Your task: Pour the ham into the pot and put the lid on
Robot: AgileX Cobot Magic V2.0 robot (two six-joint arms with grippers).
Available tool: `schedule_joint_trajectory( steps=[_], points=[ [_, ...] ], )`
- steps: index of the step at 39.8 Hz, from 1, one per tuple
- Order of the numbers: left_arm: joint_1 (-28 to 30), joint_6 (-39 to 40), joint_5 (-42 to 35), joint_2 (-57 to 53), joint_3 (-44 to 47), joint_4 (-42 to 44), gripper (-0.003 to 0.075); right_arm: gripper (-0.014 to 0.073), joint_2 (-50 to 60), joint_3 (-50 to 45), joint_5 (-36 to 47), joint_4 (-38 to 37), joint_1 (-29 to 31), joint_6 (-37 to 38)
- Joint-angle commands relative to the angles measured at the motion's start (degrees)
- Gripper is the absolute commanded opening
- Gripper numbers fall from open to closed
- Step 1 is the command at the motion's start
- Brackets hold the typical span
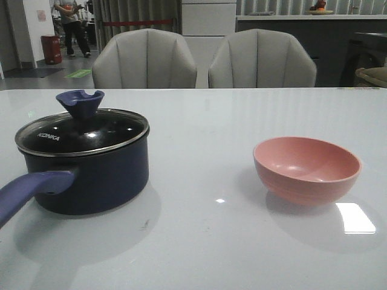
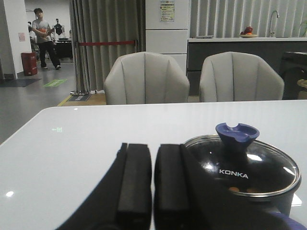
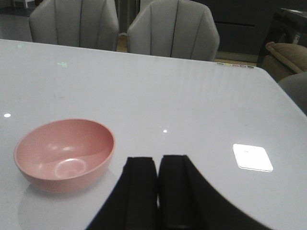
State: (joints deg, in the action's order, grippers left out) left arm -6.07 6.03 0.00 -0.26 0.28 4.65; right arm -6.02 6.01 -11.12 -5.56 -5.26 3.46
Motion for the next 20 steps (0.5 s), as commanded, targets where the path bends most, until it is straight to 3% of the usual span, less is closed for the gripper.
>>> schedule_joint_trajectory(
  steps=[1, 11, 20],
  points=[
    [0.06, 0.56, -4.34, -1.16, 1.13, 0.05, 0.0119, 0.0161, -0.26, 0.57, 4.92, -3.56, 0.33, 0.90],
    [0.06, 0.56, -4.34, -1.16, 1.13, 0.05, 0.0119, 0.0161, 8.06, -7.38, 13.40, -3.27, 0.33, 0.90],
    [0.06, 0.56, -4.34, -1.04, 1.13, 0.05, 0.0119, 0.0161, 7.71, -7.24, 12.97, -3.05, 0.33, 1.13]
  ],
)
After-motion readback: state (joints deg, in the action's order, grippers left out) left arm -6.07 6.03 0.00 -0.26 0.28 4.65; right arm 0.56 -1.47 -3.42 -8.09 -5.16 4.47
